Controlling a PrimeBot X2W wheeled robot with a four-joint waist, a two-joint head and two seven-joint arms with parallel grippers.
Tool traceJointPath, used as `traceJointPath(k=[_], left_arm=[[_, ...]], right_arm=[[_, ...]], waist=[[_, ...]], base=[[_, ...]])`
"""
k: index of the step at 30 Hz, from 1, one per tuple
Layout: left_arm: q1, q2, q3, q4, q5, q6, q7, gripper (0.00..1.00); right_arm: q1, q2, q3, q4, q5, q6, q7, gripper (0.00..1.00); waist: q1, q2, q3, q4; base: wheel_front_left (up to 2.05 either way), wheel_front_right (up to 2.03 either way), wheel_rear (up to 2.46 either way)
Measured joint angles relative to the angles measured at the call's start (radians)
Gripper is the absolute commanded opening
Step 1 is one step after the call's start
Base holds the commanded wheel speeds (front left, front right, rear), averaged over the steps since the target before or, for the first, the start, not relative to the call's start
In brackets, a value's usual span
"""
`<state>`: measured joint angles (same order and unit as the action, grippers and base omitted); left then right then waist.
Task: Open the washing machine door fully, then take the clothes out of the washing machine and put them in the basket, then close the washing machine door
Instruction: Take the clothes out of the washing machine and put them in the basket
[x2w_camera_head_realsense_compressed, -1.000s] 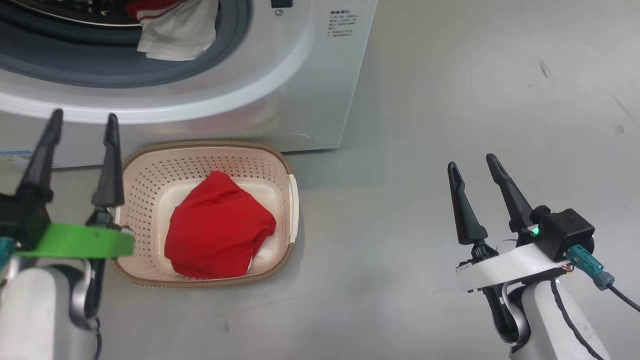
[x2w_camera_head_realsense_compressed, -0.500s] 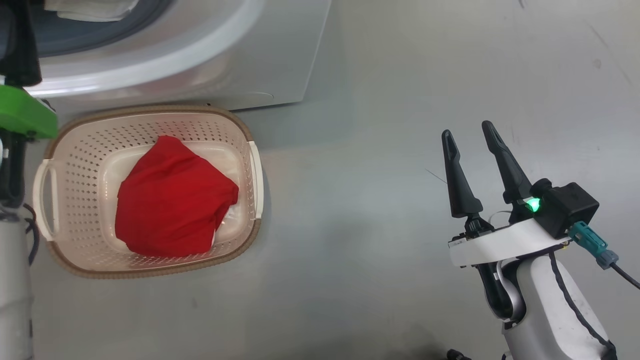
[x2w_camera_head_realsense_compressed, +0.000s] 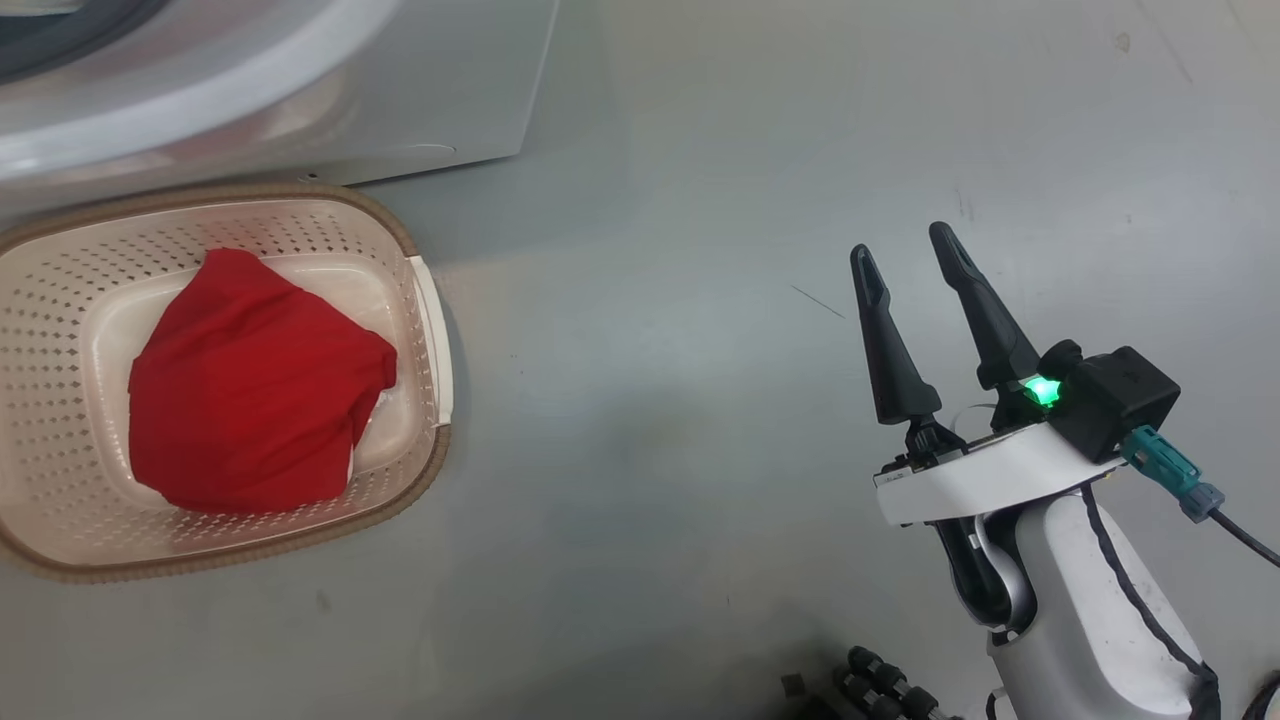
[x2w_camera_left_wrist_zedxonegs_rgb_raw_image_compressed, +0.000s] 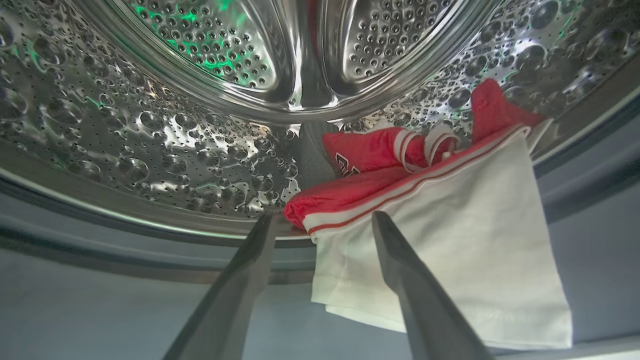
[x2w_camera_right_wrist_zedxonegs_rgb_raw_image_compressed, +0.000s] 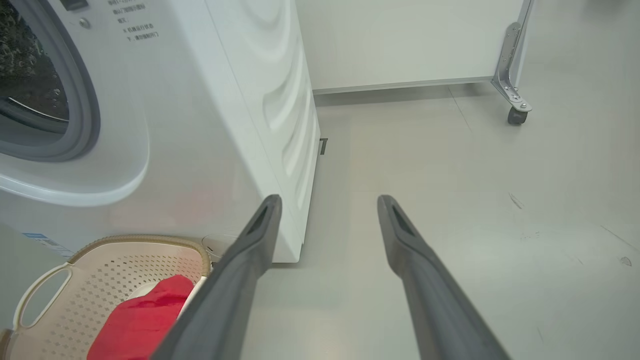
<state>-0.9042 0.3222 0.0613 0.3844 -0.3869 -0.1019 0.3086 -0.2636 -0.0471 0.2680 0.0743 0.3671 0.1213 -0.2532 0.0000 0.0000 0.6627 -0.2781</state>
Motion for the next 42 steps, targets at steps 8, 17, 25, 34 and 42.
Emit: traceJointPath(k=[8, 17, 25, 34, 42], left_arm=[[-0.07, 0.043, 0.002, 0.097, 0.009, 0.011, 0.071, 1.0], [-0.147, 0.05, -0.004, 0.186, 0.01, 0.019, 0.133, 1.0], [-0.202, 0.077, -0.017, 0.238, 0.032, 0.026, 0.133, 1.0], [-0.249, 0.075, -0.097, 0.263, 0.072, 0.016, 0.121, 1.0], [-0.265, 0.053, -0.101, 0.305, 0.07, 0.007, 0.077, 1.0]], right_arm=[[-0.016, 0.002, 0.005, -0.006, 0.003, -0.004, 0.0, 1.0], [-0.023, 0.002, 0.011, -0.02, 0.014, -0.011, 0.0, 1.0], [-0.037, 0.003, 0.01, -0.032, 0.02, -0.02, 0.0, 1.0], [-0.046, 0.003, 0.019, -0.035, 0.021, -0.027, 0.0, 1.0], [-0.058, 0.003, 0.019, -0.035, 0.029, -0.032, 0.0, 1.0]], waist=[[0.0, 0.0, 0.038, -0.043], [0.0, 0.0, 0.078, -0.068], [0.0, 0.0, 0.096, -0.076], [0.0, 0.0, 0.103, -0.077], [0.0, 0.0, 0.092, -0.077]], base=[[0.0, 0.0, 0.0], [0.0, 0.0, 0.0], [0.0, 0.0, 0.0], [0.0, 0.0, 0.0], [0.0, 0.0, 0.0]])
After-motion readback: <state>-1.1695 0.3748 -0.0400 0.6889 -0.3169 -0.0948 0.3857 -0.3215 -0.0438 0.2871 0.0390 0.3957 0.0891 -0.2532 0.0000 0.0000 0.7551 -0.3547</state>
